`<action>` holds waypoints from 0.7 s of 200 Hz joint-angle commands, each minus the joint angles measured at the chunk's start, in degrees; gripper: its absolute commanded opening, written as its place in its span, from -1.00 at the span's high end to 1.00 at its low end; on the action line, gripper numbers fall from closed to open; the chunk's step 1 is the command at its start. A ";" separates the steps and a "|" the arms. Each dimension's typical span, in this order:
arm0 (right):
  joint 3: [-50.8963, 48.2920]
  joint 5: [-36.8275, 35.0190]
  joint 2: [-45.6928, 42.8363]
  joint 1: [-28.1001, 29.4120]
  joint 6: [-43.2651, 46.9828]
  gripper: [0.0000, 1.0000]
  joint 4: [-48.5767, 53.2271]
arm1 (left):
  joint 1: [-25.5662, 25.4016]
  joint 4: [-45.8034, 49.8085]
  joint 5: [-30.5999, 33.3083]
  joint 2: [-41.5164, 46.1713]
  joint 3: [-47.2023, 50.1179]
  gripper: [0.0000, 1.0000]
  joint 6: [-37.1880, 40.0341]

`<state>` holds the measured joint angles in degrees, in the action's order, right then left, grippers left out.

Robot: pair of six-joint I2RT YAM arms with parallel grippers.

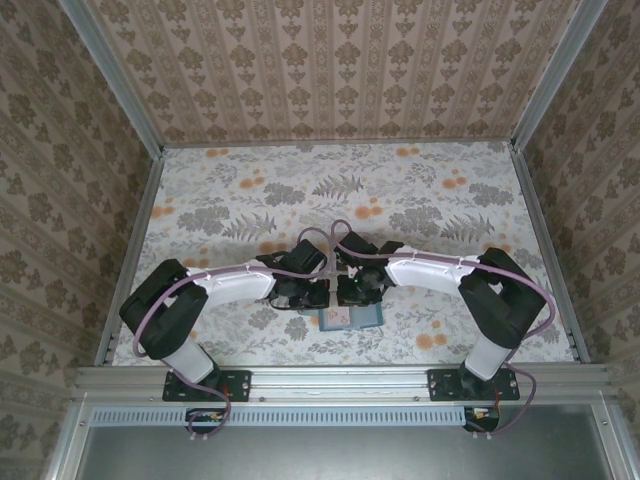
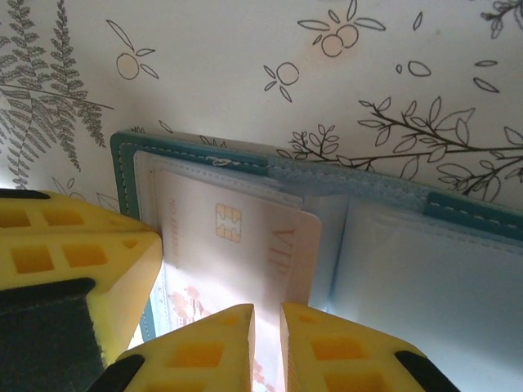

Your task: Take the credit cards out of the card holder

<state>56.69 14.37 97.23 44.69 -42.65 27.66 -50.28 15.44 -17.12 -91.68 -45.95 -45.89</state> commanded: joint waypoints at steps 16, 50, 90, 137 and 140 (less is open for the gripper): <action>-0.69 0.13 1.86 -0.04 -0.69 0.65 0.07 | -0.62 3.14 1.35 -1.05 -1.20 0.96 0.79; -1.11 -1.53 2.03 -0.13 -0.07 0.48 1.00 | -0.62 5.13 2.17 -0.52 -1.67 0.95 1.22; -2.01 -2.23 1.50 -0.24 -0.15 0.45 1.32 | -0.62 6.53 2.62 0.12 -1.57 0.95 1.70; -2.03 0.06 -2.21 -0.80 -0.45 0.40 0.66 | -0.83 8.61 3.67 0.38 -3.91 0.95 2.36; -2.16 0.14 -2.46 -0.81 -0.43 0.39 0.64 | -0.87 8.78 3.68 0.36 -4.33 0.95 2.45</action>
<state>55.55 14.15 97.27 44.38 -42.59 27.05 -50.61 19.64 -15.42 -91.68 -47.46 -45.17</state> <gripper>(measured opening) 0.300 0.046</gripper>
